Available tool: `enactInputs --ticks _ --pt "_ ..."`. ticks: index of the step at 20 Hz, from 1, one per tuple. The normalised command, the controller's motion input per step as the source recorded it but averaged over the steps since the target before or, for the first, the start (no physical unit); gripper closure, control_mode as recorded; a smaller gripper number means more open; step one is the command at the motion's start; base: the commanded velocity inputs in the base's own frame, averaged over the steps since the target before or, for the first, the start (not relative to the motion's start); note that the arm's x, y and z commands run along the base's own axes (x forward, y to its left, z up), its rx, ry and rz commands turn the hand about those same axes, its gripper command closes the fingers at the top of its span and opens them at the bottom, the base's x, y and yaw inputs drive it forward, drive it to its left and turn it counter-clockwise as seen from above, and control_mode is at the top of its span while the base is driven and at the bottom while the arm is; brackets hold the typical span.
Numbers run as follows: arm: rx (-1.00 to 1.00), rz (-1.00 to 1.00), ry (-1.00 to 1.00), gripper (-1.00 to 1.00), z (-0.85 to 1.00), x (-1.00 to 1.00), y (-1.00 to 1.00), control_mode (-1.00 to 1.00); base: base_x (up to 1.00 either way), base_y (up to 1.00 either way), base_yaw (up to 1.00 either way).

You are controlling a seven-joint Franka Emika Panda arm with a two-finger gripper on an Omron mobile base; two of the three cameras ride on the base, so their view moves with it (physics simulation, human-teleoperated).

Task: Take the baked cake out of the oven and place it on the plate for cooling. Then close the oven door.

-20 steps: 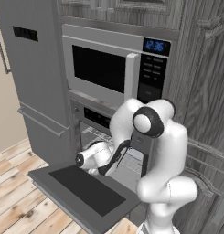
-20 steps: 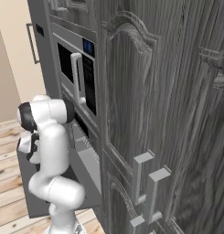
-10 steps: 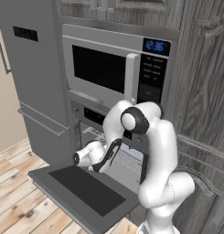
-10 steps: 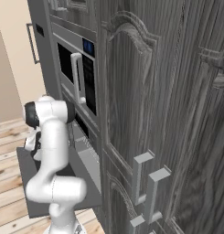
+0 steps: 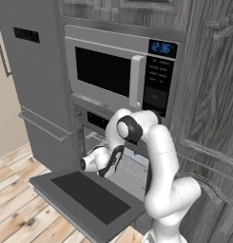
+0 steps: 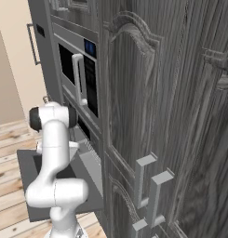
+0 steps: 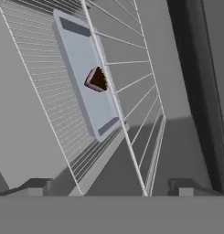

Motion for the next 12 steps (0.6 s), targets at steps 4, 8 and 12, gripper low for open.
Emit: enactInputs --ticks 4,8,12 --pt "-0.03 0.0 0.0 -1.0 -0.35 0.36 -0.26 -1.0 0.0 0.0 0.0" --pt "-0.02 0.0 0.0 -1.0 -0.31 0.37 -0.23 -1.0 0.0 0.0 0.0" --pt "0.0 0.0 0.01 -1.0 -0.34 0.39 -0.16 -1.0 0.0 0.0 0.0"
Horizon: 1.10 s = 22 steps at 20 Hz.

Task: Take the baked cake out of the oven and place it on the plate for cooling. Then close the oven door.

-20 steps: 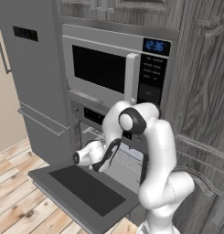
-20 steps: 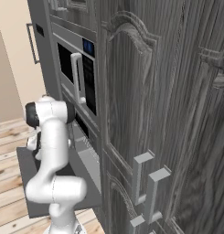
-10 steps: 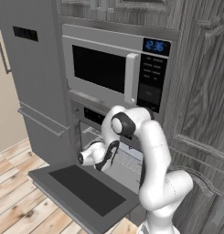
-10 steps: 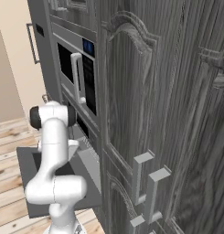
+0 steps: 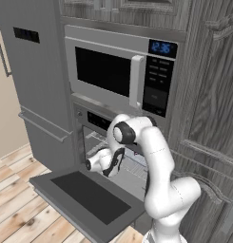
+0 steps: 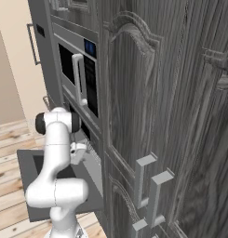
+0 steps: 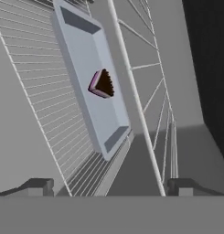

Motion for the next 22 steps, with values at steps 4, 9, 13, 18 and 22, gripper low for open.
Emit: enactInputs --ticks 4,9,13,18,22 --pt "0.0 0.0 0.02 -1.0 -0.38 0.34 -0.07 -1.0 0.0 0.0 0.0" --pt "0.0 0.0 0.02 -1.0 -0.42 0.3 0.0 -1.0 0.0 0.0 0.0" --pt "0.0 0.0 0.02 -1.0 -0.39 0.35 -0.02 -1.0 0.0 0.0 0.0" --pt "0.0 0.0 0.02 -1.0 -0.4 0.43 -0.03 -1.0 0.0 0.0 0.0" --pt "0.0 0.0 0.04 -1.0 -0.44 0.47 -0.01 -1.0 0.0 0.0 0.0"
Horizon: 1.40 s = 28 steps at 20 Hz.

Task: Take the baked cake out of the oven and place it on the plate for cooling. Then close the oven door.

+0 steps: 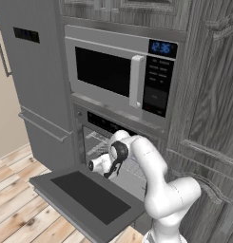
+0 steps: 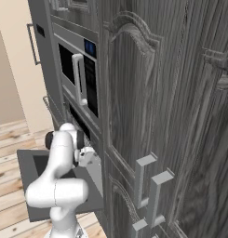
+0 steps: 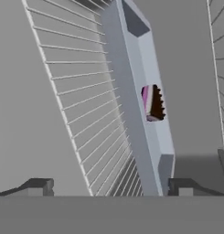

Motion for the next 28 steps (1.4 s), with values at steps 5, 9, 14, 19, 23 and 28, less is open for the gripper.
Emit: enactInputs --ticks 5,9,14,19,23,28 --pt "0.0 0.0 0.03 -1.0 -0.41 0.48 -0.02 -1.0 0.0 0.0 0.0" --pt "0.0 0.0 0.0 -1.0 -0.42 0.46 0.0 -1.0 0.0 0.0 0.0" --pt "0.0 0.0 0.0 -1.0 -0.44 0.43 0.0 -1.0 0.0 0.0 0.0" --pt "0.0 0.0 0.02 -1.0 -0.42 0.43 0.0 -1.0 0.0 0.0 0.0" --pt "0.0 0.0 0.19 -1.0 -0.45 0.28 0.0 -1.0 0.0 0.0 0.0" --pt "0.0 0.01 0.24 -1.0 -0.56 0.11 0.0 -1.0 0.0 0.0 0.0"
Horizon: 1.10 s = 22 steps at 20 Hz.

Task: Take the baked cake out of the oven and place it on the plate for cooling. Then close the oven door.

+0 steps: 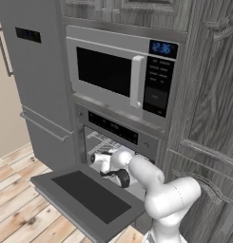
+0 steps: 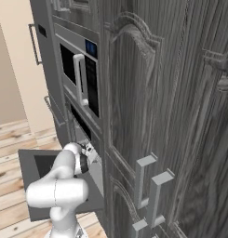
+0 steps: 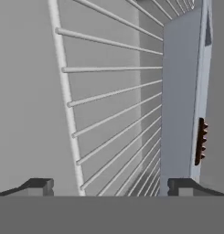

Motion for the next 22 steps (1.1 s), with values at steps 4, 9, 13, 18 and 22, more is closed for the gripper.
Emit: enactInputs --ticks 4,9,13,18,22 --pt "0.0 0.01 0.17 1.0 -0.52 0.0 0.09 -1.0 0.0 0.0 0.0" --pt "0.01 0.01 0.14 1.0 -0.6 -0.06 0.09 -1.0 0.0 0.0 0.0" --pt "0.01 0.03 0.13 1.0 -0.74 -0.31 0.3 -1.0 0.0 0.0 0.0" --pt "0.0 0.03 0.12 1.0 -0.77 -0.51 0.56 -1.0 0.0 0.0 0.0" --pt "0.0 0.03 0.14 1.0 -0.75 -0.53 0.6 -1.0 0.0 0.0 0.0"
